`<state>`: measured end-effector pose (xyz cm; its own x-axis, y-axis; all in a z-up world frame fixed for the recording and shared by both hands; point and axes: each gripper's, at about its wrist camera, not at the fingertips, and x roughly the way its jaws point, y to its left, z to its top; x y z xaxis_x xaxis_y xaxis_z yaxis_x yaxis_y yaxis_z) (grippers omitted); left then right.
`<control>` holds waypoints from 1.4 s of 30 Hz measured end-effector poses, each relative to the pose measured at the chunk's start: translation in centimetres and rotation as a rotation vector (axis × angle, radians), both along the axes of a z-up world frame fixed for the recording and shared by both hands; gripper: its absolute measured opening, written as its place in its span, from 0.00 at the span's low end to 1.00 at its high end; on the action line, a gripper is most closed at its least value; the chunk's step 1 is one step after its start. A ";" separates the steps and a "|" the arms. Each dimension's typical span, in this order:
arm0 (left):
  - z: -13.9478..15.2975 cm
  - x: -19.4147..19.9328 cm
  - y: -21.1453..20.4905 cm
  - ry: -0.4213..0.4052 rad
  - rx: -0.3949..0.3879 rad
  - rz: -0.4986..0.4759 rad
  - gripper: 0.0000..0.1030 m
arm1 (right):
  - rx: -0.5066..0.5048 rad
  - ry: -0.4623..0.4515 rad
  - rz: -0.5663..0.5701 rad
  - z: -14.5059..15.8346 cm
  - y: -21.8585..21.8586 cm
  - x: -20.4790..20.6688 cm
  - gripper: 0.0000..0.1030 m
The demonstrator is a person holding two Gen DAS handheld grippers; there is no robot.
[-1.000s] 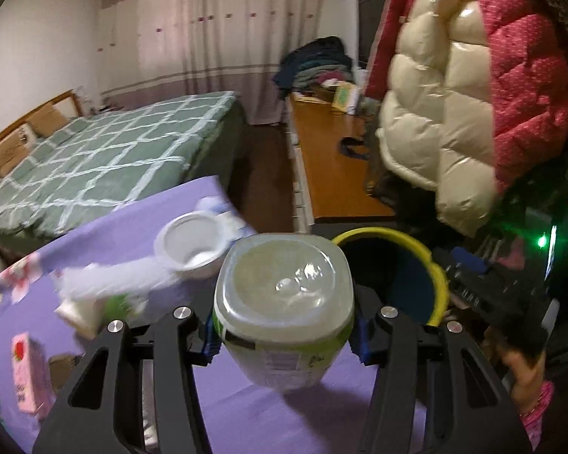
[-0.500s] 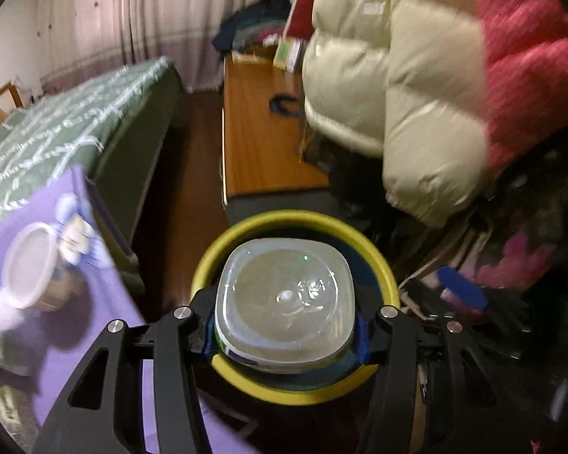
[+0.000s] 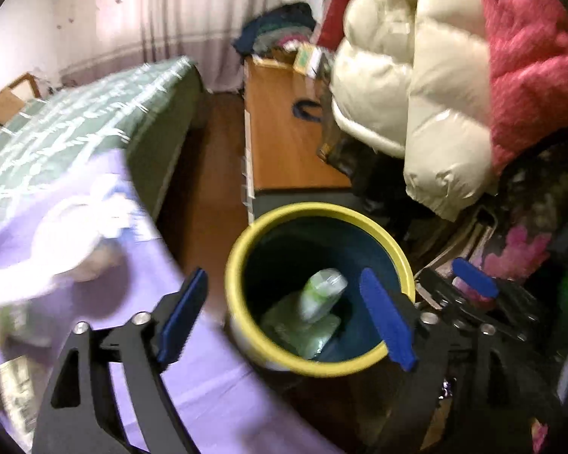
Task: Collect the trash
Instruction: 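Drop the green bottle into the bin with the left gripper, then grasp the bubble wrap with the right gripper and lift it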
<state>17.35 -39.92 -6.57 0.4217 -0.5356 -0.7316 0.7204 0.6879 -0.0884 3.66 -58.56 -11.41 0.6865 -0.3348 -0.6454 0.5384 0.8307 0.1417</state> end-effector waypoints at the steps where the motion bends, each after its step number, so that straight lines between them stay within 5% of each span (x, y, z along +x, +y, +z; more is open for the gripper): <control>1: 0.7 -0.2 1.7 -0.012 -0.012 0.019 0.86 | 0.000 0.001 0.016 0.0 0.6 0.3 0.49; 10: 5.0 0.1 21.6 -0.168 -0.038 0.385 0.90 | 0.006 -0.003 0.264 1.7 8.4 6.0 0.49; 18: 4.1 0.7 34.6 -0.177 -0.031 0.610 0.90 | -0.027 -0.002 0.534 4.0 19.2 13.0 0.49; 26: 2.8 0.8 39.1 -0.171 -0.056 0.663 0.90 | -0.152 0.032 0.691 4.2 28.7 18.9 0.49; 36: 2.4 0.1 40.3 -0.160 -0.079 0.678 0.90 | -0.276 0.078 0.705 2.7 32.4 23.2 0.49; 39: 2.3 0.1 39.9 -0.159 -0.074 0.673 0.91 | -0.259 0.059 0.722 2.9 32.3 23.4 0.14; 42: 2.3 0.2 39.7 -0.162 -0.070 0.668 0.91 | -0.216 0.006 0.734 4.1 31.5 22.4 0.12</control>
